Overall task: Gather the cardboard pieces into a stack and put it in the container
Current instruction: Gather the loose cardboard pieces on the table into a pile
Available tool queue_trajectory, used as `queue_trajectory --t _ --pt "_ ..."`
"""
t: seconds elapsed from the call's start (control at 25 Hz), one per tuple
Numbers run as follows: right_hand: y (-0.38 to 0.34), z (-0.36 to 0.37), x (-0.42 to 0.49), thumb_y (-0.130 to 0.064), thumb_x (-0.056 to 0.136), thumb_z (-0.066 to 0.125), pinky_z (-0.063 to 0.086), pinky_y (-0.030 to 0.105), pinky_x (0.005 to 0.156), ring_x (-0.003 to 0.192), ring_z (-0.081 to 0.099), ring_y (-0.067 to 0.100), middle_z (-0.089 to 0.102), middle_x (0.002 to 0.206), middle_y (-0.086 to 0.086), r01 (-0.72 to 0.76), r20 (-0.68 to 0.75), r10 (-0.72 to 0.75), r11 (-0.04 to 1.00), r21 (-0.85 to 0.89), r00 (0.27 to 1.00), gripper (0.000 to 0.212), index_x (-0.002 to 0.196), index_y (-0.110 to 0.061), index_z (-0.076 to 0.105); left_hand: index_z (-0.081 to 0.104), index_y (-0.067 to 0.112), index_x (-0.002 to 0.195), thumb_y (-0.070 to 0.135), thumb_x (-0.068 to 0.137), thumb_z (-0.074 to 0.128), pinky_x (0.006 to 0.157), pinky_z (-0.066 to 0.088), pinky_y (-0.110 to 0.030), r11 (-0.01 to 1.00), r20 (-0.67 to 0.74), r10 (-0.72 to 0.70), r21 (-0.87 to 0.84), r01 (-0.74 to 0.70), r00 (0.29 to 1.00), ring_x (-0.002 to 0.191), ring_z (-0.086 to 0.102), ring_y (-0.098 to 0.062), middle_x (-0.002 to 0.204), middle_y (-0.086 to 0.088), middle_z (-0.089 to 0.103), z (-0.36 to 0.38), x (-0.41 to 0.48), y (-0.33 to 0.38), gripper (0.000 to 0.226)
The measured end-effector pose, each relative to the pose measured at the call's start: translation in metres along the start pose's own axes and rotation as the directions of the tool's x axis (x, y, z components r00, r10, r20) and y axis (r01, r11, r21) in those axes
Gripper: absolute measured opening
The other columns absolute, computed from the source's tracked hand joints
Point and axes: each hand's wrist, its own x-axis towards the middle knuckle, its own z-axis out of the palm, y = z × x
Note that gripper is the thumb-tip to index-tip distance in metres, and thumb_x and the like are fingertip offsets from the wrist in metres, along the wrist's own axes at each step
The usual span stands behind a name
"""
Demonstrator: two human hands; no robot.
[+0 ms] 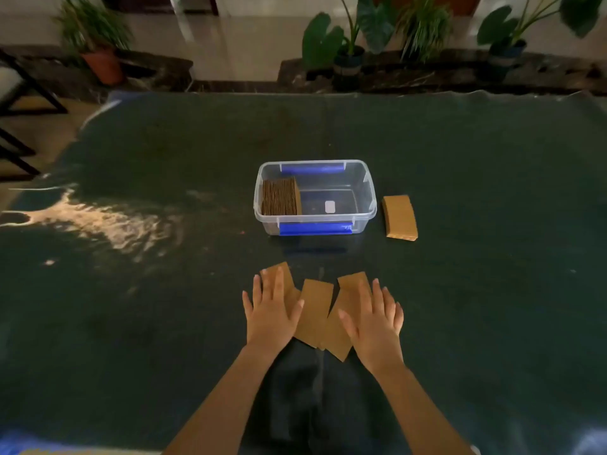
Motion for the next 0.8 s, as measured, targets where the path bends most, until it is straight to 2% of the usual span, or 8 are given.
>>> queue_trajectory --t 0.12,0.2,0.4,0.52,0.6,0.68,0.76,0.8 --pt "0.005 0.015 0.0 -0.07 0.081 -0.007 0.032 0.058 0.106 0.133 0.04 0.035 0.043 0.145 0.015 -0.042 0.015 0.043 0.998 -0.055 0.999 0.092 0.14 -0.015 0.036 -0.01 0.022 0.144 0.066 0.083 0.03 0.114 -0.001 -0.051 0.998 0.046 -0.059 0.006 0.059 0.997 0.142 -0.007 -0.029 0.156 -0.012 -0.003 0.011 -0.001 0.0 0.085" --pt "0.007 0.02 -0.001 -0.068 0.084 -0.003 0.036 0.059 0.103 0.129 0.045 0.035 0.047 0.141 0.017 -0.057 0.022 0.058 0.996 -0.076 0.998 0.087 0.138 -0.015 0.038 -0.01 0.02 0.143 0.07 0.08 0.033 0.114 -0.001 -0.05 0.998 0.024 -0.058 0.005 0.057 0.998 0.142 -0.006 -0.031 0.155 -0.014 -0.004 0.017 -0.003 -0.001 0.091" --pt "0.007 0.018 0.001 -0.068 0.085 -0.001 0.038 0.059 0.1 0.125 0.05 0.034 0.051 0.137 0.018 -0.087 0.044 0.09 0.994 -0.072 0.995 0.083 0.136 -0.014 0.037 -0.006 0.018 0.144 0.069 0.078 0.04 0.115 0.003 -0.047 0.998 -0.017 -0.056 0.006 0.057 0.998 0.142 0.001 -0.031 0.155 -0.015 0.0 0.018 -0.001 -0.001 0.095" --pt "0.004 0.012 0.002 -0.07 0.083 0.002 0.042 0.058 0.095 0.116 0.055 0.034 0.057 0.13 0.016 -0.14 0.062 0.144 0.988 -0.067 0.988 0.087 0.133 -0.012 0.043 -0.004 0.019 0.144 0.066 0.078 0.043 0.115 0.006 -0.046 0.996 -0.011 -0.085 -0.024 0.085 0.996 0.142 0.004 -0.03 0.155 -0.014 0.001 0.016 -0.002 0.004 0.094" --pt "0.002 0.006 0.002 -0.072 0.081 0.019 0.046 0.053 0.09 0.109 0.057 0.034 0.06 0.122 0.015 -0.176 0.039 0.179 0.983 -0.056 0.983 0.084 0.131 -0.01 0.045 -0.003 0.019 0.144 0.063 0.079 0.047 0.115 0.01 -0.046 0.992 -0.003 -0.118 -0.05 0.118 0.993 0.141 0.008 -0.03 0.155 -0.013 0.003 0.013 -0.002 0.006 0.093" --pt "-0.002 0.0 0.005 -0.068 0.077 0.046 0.042 0.045 0.095 0.114 0.049 0.03 0.051 0.128 0.012 -0.216 0.037 0.218 0.974 -0.066 0.975 0.085 0.14 -0.012 0.032 0.001 0.018 0.144 0.059 0.079 0.052 0.113 0.017 -0.046 0.985 -0.01 -0.158 -0.07 0.157 0.987 0.139 0.013 -0.031 0.154 -0.014 0.009 0.01 -0.002 0.008 0.092" --pt "-0.006 -0.004 0.014 -0.06 0.074 0.061 0.036 0.04 0.102 0.123 0.041 0.027 0.041 0.135 0.011 -0.285 0.096 0.288 0.957 -0.045 0.953 0.095 0.144 -0.014 0.017 0.006 0.015 0.143 0.052 0.077 0.061 0.11 0.025 -0.045 0.968 -0.025 -0.225 -0.115 0.221 0.974 0.134 0.022 -0.031 0.149 -0.015 0.02 0.006 0.001 0.011 0.094" --pt "-0.008 -0.006 0.02 -0.055 0.073 0.066 0.035 0.04 0.105 0.126 0.039 0.028 0.039 0.136 0.012 -0.347 0.136 0.342 0.938 0.012 0.93 0.096 0.144 -0.014 0.015 0.009 0.014 0.143 0.047 0.074 0.067 0.107 0.029 -0.044 0.951 -0.025 -0.27 -0.164 0.263 0.963 0.13 0.026 -0.031 0.144 -0.016 0.026 0.003 0.004 0.012 0.096"
